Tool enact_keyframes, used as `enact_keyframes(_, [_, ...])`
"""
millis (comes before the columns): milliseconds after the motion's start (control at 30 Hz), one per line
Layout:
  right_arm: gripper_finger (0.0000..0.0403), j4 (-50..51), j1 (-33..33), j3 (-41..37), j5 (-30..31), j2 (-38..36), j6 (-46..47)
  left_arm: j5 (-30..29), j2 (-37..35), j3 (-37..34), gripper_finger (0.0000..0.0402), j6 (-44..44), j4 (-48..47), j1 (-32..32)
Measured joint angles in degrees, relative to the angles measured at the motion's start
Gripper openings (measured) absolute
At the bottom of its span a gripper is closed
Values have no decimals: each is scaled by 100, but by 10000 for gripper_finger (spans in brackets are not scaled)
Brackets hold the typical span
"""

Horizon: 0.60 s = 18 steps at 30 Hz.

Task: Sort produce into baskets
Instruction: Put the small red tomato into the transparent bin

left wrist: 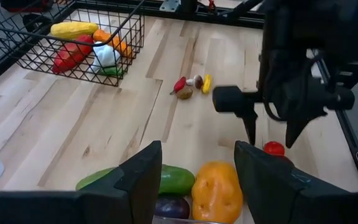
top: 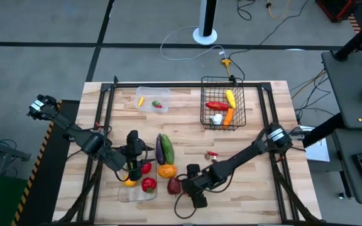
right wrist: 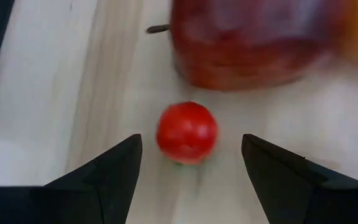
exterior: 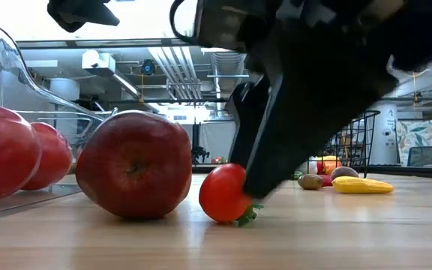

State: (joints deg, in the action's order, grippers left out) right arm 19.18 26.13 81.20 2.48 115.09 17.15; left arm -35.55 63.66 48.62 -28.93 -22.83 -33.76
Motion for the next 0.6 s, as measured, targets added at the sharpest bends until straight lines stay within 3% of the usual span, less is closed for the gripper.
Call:
enact_keyframes(333, [245, 41, 12, 244, -142, 235, -52, -3, 0, 0, 184, 139, 3, -1])
enact_keyframes(600, [182, 24, 9, 244, -142, 227, -125, -136, 0, 0, 184, 141, 11, 0])
